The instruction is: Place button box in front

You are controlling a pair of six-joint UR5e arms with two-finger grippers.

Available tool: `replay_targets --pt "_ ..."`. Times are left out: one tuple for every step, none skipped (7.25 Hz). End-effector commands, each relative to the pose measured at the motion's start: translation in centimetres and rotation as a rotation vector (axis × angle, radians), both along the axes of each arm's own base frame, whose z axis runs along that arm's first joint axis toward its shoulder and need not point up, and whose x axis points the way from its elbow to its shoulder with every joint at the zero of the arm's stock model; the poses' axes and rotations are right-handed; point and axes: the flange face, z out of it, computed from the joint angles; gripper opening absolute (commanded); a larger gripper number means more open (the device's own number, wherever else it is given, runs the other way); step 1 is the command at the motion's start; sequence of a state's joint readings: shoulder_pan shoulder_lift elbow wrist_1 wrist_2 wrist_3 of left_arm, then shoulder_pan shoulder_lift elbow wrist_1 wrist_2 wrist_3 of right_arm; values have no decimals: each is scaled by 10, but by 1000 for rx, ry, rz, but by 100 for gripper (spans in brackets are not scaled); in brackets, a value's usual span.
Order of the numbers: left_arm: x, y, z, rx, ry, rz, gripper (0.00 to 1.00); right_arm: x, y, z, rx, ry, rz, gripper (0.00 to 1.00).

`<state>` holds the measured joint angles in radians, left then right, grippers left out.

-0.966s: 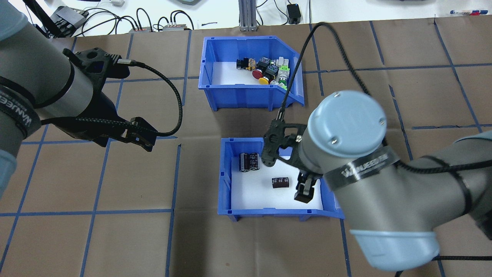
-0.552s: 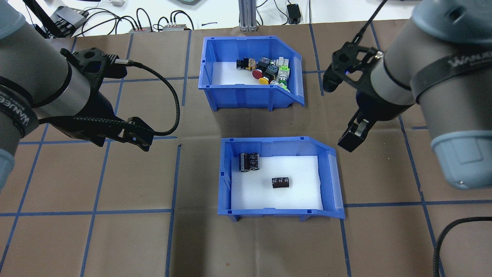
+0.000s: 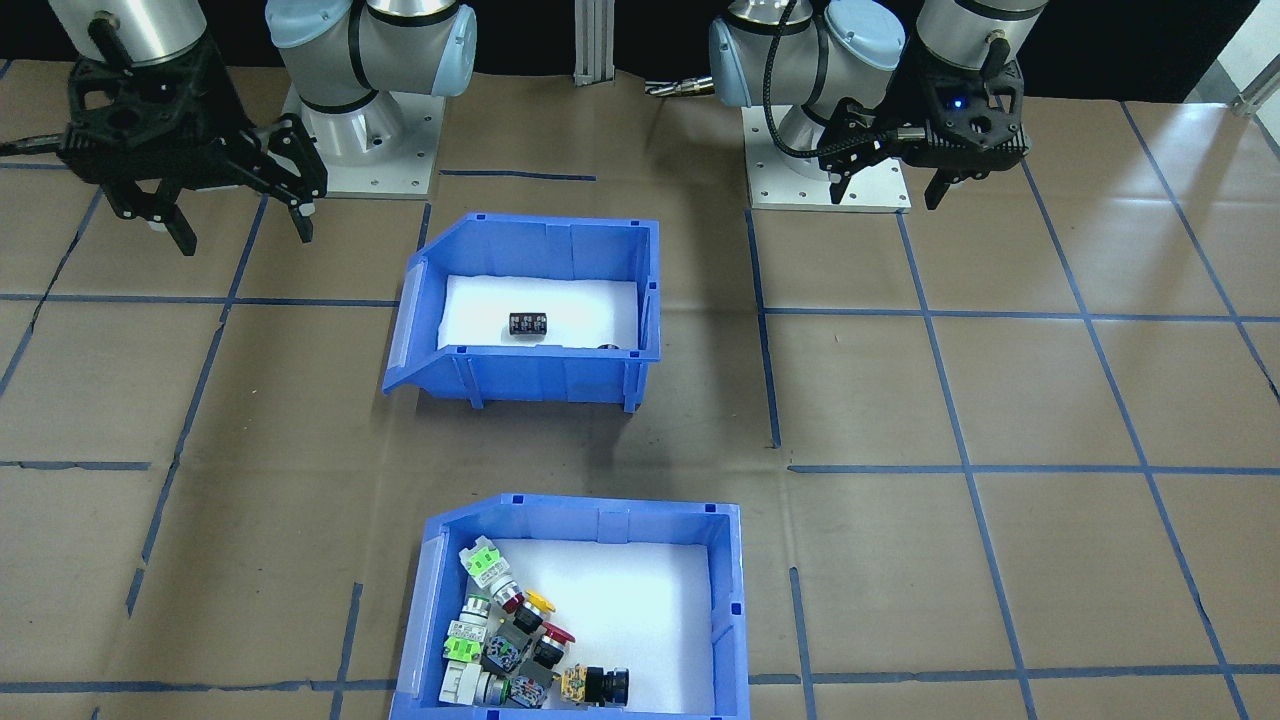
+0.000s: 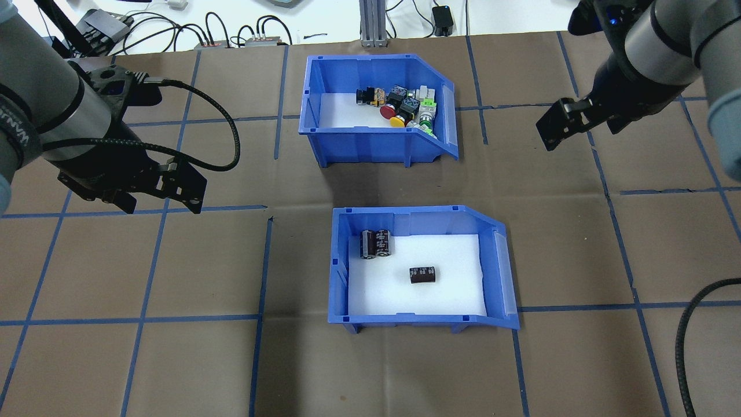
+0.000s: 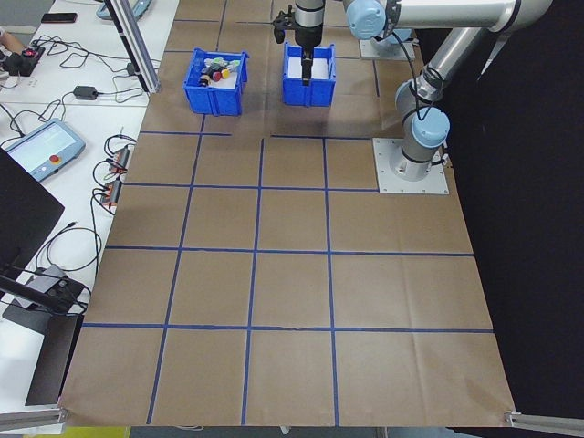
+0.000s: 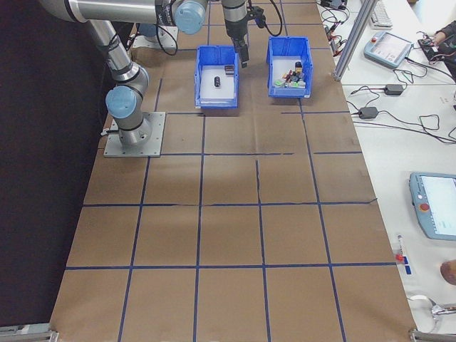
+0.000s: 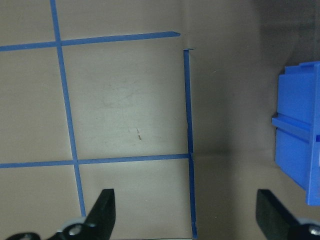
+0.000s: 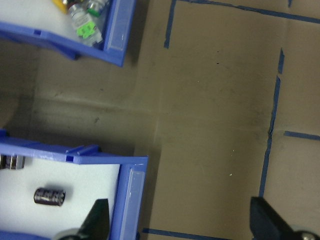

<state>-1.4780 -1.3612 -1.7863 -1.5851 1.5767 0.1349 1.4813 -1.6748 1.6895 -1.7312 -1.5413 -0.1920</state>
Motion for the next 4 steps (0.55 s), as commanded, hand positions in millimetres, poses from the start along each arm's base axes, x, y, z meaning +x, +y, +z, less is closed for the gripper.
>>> replay_targets --pt "2 -9 -7 13 3 1 100 11 -33 -5 39 -28 -184 100" --pt "2 -11 -9 15 3 1 100 25 -41 -17 63 -32 -225 100" --pt "2 -12 -10 15 3 -1 100 33 -42 -20 69 -16 -212 100" --pt "2 -13 -11 18 4 -28 100 33 -42 -21 71 -13 -203 100"
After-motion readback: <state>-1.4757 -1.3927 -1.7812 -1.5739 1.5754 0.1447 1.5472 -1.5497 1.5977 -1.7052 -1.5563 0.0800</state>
